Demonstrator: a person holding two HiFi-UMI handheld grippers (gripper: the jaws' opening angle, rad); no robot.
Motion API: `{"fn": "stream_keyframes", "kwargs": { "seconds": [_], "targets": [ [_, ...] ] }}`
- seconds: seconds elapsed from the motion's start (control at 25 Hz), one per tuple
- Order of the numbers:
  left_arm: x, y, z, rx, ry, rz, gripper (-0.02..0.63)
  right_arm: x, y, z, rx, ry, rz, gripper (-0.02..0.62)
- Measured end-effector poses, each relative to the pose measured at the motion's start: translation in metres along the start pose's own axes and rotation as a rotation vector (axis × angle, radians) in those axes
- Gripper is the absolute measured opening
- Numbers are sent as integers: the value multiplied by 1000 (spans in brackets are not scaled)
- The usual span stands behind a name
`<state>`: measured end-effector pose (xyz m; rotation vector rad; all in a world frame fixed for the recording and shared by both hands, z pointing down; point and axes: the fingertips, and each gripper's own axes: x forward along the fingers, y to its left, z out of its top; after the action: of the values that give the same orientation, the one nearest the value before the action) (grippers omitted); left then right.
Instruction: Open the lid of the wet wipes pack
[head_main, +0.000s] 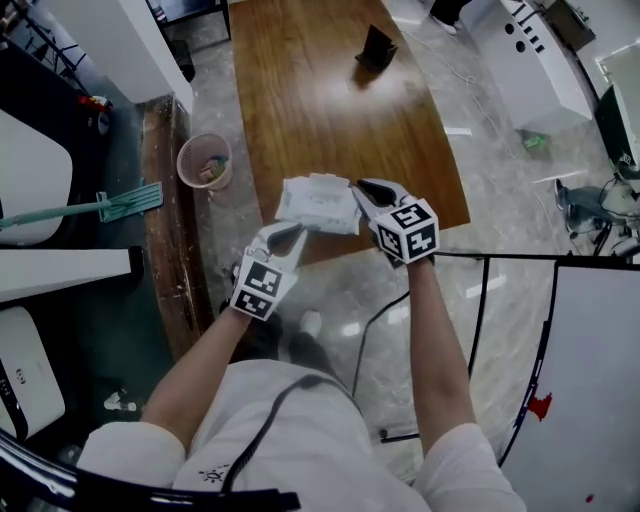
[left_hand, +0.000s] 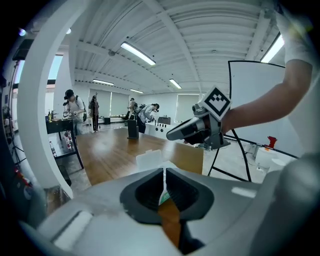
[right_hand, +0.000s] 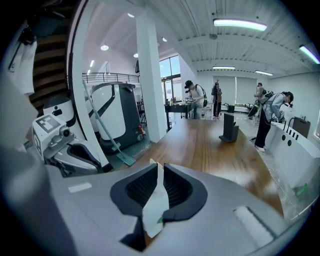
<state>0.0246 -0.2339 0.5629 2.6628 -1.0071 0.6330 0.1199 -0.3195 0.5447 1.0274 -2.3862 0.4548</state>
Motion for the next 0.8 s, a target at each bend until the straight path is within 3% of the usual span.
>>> {"fn": "stream_keyframes", "kwargs": {
  "seconds": [0.44, 0.8],
  "targets": [
    [-49, -44, 38, -13, -105, 43, 8, -105, 68, 5, 56, -262, -46, 21],
    [-88, -92, 75, -22, -206, 50, 6, -178, 123, 4, 4, -364, -71, 18]
  ]
}}
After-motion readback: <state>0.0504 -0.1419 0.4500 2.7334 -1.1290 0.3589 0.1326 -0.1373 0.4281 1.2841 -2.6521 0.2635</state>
